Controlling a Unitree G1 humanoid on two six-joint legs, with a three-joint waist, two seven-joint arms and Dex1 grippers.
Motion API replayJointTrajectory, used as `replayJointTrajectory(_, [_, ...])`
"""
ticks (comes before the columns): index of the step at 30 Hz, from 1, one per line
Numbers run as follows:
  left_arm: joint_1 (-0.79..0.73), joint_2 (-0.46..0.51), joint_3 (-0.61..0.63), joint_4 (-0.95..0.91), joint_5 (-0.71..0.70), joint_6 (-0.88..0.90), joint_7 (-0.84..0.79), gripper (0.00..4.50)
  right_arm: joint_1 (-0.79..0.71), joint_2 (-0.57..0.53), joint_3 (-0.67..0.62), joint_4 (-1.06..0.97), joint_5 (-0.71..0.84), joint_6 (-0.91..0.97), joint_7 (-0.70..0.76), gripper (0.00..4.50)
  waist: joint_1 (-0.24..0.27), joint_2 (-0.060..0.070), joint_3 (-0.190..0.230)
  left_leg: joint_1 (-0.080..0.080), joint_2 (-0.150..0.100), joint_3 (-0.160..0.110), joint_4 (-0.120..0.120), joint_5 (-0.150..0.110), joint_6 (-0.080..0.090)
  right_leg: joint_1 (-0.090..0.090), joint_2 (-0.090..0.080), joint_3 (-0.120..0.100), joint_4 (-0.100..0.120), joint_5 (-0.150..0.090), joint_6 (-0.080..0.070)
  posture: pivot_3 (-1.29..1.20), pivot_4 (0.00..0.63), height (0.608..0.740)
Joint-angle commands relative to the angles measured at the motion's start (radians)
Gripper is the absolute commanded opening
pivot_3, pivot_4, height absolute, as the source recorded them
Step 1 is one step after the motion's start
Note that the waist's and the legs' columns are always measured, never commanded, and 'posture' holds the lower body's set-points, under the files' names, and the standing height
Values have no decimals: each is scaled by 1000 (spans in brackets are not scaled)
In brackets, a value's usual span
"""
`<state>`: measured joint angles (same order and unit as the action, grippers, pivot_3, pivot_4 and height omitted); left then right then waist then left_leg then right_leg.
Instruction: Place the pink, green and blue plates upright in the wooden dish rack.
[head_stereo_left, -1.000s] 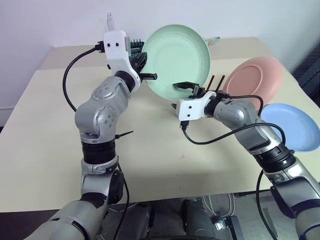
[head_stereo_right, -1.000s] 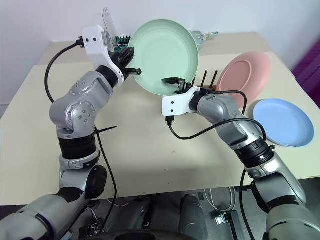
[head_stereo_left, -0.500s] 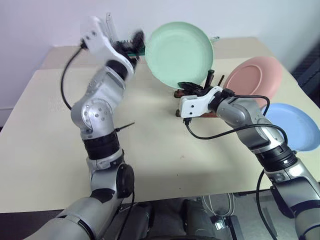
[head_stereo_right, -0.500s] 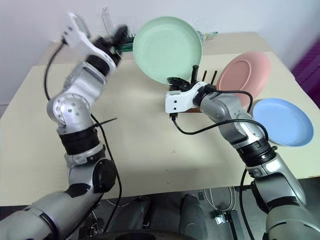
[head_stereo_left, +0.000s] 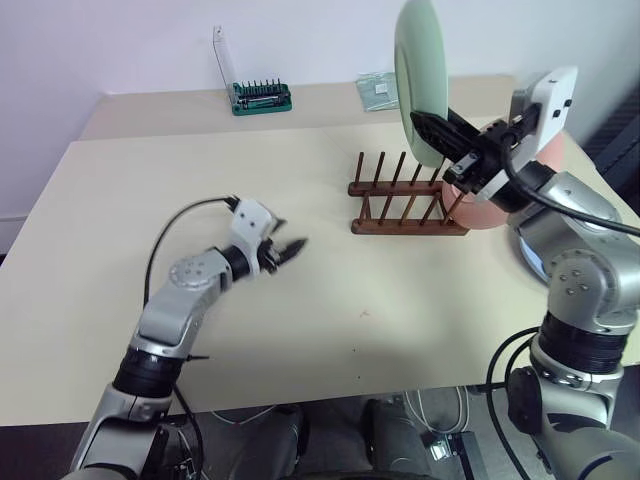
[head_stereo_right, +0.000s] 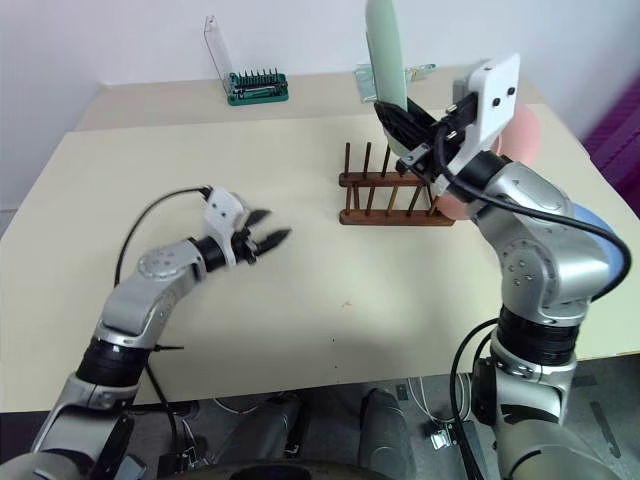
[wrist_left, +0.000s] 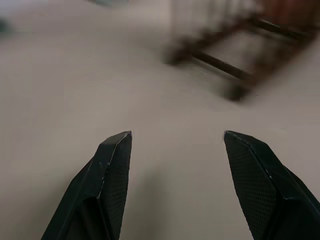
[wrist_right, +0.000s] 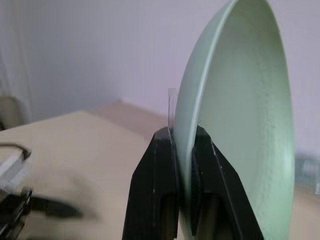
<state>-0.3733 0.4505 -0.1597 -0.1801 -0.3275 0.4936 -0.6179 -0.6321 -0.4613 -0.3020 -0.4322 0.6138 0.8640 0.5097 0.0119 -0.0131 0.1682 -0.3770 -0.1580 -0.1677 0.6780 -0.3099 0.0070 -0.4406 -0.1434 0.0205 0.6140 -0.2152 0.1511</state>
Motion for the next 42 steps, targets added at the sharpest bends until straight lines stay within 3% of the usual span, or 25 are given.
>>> replayJointTrajectory(1, [7,11,-26,-100,-25,-35,-89,2973,-32,-1,-76,9,118,86,-52,0,0,2,-1,0,0,0,0,0,0,0,0,0,0,0,0,0,150,740])
replayJointTrajectory(6, [18,-6,-26,-119,-32,-27,-111,2973,-70,-10,-121,76,201,140,-108,0,-1,3,-1,1,0,1,-1,0,0,0,0,1,0,0,0,0,150,740])
replayJointTrajectory(19, [39,-15,-19,-155,-44,-4,-115,2973,-118,-43,-111,333,213,176,-153,0,0,3,-1,1,0,2,-1,0,0,0,0,1,0,0,0,0,150,740])
replayJointTrajectory(22, [40,-17,-18,-159,-45,0,-113,3028,-116,-61,-87,340,183,145,-143,1083,1,3,-1,1,0,2,-1,0,0,0,0,1,0,0,0,0,150,740])
replayJointTrajectory(26, [42,-16,-17,-163,-46,5,-113,3028,-113,-93,-55,297,148,110,-133,3014,0,4,-1,0,0,2,-1,0,0,-1,0,1,0,0,0,0,150,740])
replayJointTrajectory(34, [35,-11,-11,-161,-48,9,-119,3028,-27,-292,40,153,-2,-24,-18,3014,3,4,-1,0,0,2,-1,0,0,0,0,0,-1,0,0,0,150,740])
replayJointTrajectory(40, [34,6,-19,-153,-32,-2,-139,3028,197,-538,-249,17,60,-56,219,3014,12,4,0,-1,0,2,-1,-1,1,-1,0,0,-2,0,0,0,150,740])
replayJointTrajectory(42, [32,8,-24,-148,-36,-5,-154,3028,372,-581,-366,10,31,-43,310,3014,21,4,-1,1,1,3,-1,-1,1,1,0,0,-2,0,0,0,150,740])
